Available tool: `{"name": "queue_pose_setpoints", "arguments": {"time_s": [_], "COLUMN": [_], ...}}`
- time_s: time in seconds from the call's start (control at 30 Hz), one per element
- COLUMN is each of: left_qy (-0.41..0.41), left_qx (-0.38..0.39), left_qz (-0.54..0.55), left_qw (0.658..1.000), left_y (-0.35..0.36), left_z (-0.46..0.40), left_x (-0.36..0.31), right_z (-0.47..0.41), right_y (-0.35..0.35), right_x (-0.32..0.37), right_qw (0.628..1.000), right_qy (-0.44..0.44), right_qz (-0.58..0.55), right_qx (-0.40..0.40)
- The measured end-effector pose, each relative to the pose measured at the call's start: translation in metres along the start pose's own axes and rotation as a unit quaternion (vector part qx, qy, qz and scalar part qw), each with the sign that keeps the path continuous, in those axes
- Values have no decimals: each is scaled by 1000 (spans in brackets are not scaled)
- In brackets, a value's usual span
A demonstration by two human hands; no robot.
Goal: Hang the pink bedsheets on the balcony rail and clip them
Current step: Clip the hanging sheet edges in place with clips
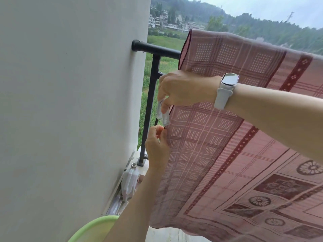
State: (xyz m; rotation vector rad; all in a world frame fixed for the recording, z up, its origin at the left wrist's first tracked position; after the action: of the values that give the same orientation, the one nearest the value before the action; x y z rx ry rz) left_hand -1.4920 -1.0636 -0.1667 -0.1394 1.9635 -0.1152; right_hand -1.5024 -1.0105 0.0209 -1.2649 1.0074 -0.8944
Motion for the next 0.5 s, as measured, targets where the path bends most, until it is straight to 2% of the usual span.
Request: {"name": "queue_pose_setpoints", "arguments": {"time_s": [0.23, 0.4, 0.5], "left_qy": [-12, -11, 4], "left_qx": [21, 20, 14], "left_qz": [-25, -25, -43], "left_qw": [999, 999, 999], "left_y": [2, 2, -1], "left_z": [0, -1, -2], "left_x": [-2, 3, 2], "right_z": [-1, 8, 26], "right_y": [10, 22, 34], "right_x": [-1, -4, -1], "right_qw": [989, 970, 953], "right_qy": [-14, -63, -97], "right_qz": [143, 233, 277], "right_qx": [31, 11, -70]}}
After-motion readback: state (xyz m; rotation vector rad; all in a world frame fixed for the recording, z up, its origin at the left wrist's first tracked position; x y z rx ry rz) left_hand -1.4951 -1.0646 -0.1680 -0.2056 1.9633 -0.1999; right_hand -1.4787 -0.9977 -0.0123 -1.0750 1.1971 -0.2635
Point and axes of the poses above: each hand's wrist, its own z-axis away from the middle knuckle, its own y-axis out of the palm, x = y × z, the point moved 2 cm from there along -z, towards the middle knuckle, and after that the axes turned 10 degrees about -z, right-handed, at the moved point
